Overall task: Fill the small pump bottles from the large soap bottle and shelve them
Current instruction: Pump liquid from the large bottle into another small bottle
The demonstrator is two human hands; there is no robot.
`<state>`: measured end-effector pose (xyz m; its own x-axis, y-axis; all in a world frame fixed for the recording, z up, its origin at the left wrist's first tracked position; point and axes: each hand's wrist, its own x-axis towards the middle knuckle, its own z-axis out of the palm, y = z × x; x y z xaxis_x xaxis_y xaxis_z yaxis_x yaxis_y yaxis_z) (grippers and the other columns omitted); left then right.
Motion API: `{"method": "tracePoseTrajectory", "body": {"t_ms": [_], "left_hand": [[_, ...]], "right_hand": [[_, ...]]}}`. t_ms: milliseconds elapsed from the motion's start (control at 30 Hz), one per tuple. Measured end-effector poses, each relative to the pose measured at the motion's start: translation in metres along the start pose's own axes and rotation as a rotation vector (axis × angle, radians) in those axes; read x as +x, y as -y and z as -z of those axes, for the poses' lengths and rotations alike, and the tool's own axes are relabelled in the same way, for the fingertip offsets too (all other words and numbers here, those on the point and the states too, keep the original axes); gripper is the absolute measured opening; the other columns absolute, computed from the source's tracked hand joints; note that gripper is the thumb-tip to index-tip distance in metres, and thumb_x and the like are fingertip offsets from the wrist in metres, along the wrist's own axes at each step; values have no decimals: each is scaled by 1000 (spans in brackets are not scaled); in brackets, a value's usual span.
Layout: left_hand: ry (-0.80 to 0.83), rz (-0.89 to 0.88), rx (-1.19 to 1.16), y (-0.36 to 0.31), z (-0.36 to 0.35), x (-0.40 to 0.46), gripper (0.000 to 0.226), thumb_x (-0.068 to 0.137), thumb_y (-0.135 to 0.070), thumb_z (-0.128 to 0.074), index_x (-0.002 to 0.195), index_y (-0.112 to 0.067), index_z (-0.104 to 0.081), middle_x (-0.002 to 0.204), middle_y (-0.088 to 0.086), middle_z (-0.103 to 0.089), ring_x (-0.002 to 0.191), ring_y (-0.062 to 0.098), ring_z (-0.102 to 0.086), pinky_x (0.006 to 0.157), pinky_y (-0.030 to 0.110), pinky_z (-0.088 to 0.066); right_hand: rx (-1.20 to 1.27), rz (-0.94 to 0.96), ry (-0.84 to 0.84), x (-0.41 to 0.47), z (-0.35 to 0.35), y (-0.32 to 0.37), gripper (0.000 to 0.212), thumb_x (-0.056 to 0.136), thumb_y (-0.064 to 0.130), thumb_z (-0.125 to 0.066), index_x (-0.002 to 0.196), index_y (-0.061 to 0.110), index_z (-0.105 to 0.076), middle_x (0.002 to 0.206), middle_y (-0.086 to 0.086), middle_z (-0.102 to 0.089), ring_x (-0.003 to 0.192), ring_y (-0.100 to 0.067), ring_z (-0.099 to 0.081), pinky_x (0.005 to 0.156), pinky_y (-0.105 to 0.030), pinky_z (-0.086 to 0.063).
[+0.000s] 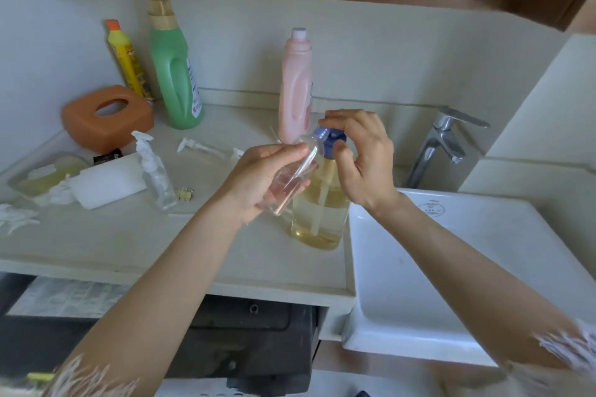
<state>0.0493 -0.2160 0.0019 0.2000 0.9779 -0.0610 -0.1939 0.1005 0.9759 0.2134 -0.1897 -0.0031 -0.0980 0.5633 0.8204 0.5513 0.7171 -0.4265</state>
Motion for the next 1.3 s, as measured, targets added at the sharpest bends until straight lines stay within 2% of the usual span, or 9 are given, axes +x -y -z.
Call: {"method": "tracePoseTrajectory", "body": {"t_ms": [167,300,367,500,733,900,1067,1167,1300], "left_hand": [[39,-32,40,-11,0,-3,25,74,-42,-74,86,-21,-79,90,11,-73,67,21,-68,61,25,-54],[51,-56,85,-5,-2,-7,41,72,-43,-65,104,-19,-72,98,5,-74,76,23,-70,77,39,-45],[50,-63,85,-1,-2,-7,44,75,-42,-64,111,-17,-69,101,5,-74,78,22,-70,78,41,-42],[-3,-97,59,6,-4,-4,32,80,-40,-66,104,-19,-71,93,4,-74,74,22,-70,66,32,-47],[-53,-87,29,14,-4,-2,44,72,-38,-66,105,-10,-70,86,7,-74,58,18,-66,51,23,-49],[-45,-66,74,10,-1,-1,39,66,-44,-67,96,-20,-73,85,7,-74,58,19,-67,50,23,-50],[-35,-79,43,7,0,1,31,73,-40,-70,92,-16,-71,83,8,-73,58,20,-65,54,26,-48],[-44,-80,19,7,0,4,25,76,-35,-67,91,-14,-70,81,10,-72,57,20,-65,51,25,-49],[-27,-68,-9,8,-2,6,35,74,-35,-62,97,-10,-69,82,9,-73,57,20,-65,49,25,-49]], "right_hand": [[6,-1,-1,12,7,6,37,87,16,-39,95,3,-73,103,-10,-68,99,-26,-62,89,-31,-45],[19,1,6,12,7,4,31,91,11,-43,96,2,-72,104,-11,-68,102,-25,-63,90,-35,-47],[31,7,-1,10,4,2,35,92,17,-41,98,2,-71,106,-11,-67,105,-24,-61,92,-34,-47],[52,54,-69,-3,-6,-3,36,89,15,-40,103,-2,-69,110,-13,-65,111,-28,-57,98,-33,-43],[39,41,-141,-15,-21,-8,36,79,12,-40,93,-1,-70,100,-12,-67,101,-27,-57,93,-25,-40],[30,42,-96,-13,-18,-6,38,77,11,-39,96,-1,-70,101,-12,-67,101,-30,-57,93,-25,-40],[10,44,-53,4,-3,1,34,83,12,-41,97,3,-71,104,-7,-67,99,-25,-58,92,-19,-38],[40,38,-24,13,3,1,33,88,14,-41,96,4,-71,102,0,-66,97,-24,-60,90,-21,-41],[52,33,-37,7,1,-2,32,88,14,-41,98,1,-70,107,-8,-67,103,-24,-59,93,-23,-41]]}}
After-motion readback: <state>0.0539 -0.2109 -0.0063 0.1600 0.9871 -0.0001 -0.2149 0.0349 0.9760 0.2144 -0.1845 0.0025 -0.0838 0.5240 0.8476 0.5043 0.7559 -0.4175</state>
